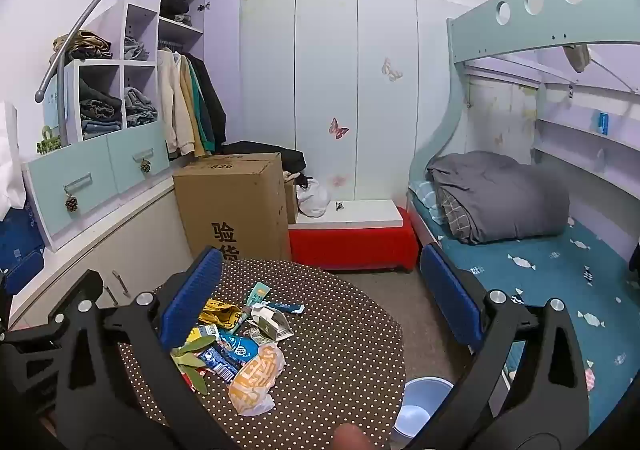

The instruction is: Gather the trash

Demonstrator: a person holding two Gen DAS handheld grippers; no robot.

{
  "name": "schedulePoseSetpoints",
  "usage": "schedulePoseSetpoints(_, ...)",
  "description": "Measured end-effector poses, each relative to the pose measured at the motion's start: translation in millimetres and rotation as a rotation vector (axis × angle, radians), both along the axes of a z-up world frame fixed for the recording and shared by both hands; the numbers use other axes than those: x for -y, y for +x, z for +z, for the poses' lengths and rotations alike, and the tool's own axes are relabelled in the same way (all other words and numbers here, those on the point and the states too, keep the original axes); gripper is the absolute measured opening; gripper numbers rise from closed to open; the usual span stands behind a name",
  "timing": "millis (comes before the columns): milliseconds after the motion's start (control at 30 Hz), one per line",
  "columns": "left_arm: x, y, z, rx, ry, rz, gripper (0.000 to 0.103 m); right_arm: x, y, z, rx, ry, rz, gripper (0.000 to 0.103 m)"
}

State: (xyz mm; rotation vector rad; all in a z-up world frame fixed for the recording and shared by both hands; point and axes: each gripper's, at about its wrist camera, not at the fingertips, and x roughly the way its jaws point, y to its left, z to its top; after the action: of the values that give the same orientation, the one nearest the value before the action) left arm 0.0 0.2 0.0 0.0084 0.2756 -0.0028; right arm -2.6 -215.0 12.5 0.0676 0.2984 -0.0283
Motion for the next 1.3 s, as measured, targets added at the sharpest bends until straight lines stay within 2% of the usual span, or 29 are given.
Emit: schedulePoseSetpoints(1300, -1, 4, -1, 0.001, -0.016, -0.013, 0.099, -3, 8, -4, -0.014, -0.005, 0.01, 0.097)
